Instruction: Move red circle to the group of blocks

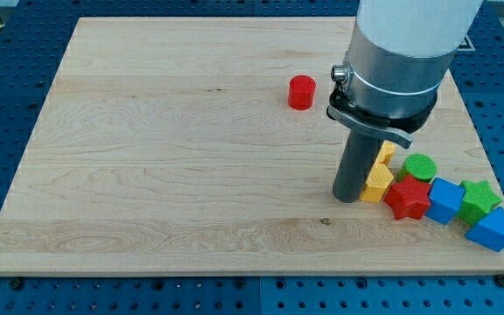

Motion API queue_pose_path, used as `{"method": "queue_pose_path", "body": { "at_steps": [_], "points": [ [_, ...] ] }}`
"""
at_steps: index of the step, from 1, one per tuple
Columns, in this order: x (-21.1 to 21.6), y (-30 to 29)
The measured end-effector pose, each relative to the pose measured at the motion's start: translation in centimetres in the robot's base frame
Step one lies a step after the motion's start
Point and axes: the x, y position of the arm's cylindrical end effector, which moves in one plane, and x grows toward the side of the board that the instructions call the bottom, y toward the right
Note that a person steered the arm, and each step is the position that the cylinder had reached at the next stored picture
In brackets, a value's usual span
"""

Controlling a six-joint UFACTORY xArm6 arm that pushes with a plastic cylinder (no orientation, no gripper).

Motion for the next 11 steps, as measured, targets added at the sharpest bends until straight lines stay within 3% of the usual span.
{"method": "queue_pose_path", "body": {
  "at_steps": [1, 3, 4, 5, 8, 11],
  "points": [
    [-2.4, -5.4],
    [-16.2, -17.2],
    [-19.9, -9.1],
    [-19.5, -1.9],
    [-21.1, -5.7],
    [-12.7, -2.1]
  ]
}}
